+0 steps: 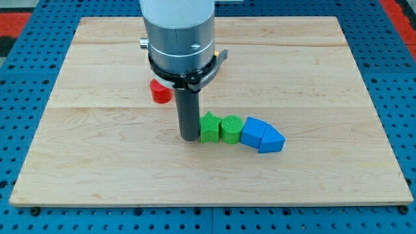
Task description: Slide the green circle and green star towards up
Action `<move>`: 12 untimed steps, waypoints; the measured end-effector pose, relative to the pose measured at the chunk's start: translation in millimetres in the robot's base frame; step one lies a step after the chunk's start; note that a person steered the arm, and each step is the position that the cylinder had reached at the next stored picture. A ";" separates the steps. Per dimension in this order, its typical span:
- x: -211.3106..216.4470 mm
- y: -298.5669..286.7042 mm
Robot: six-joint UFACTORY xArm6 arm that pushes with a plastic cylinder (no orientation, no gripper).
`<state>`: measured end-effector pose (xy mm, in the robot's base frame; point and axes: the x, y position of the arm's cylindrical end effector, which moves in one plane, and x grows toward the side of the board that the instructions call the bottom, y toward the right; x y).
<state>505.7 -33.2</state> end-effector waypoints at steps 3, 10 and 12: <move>-46.9 -42.6; 77.7 19.4; 57.4 55.7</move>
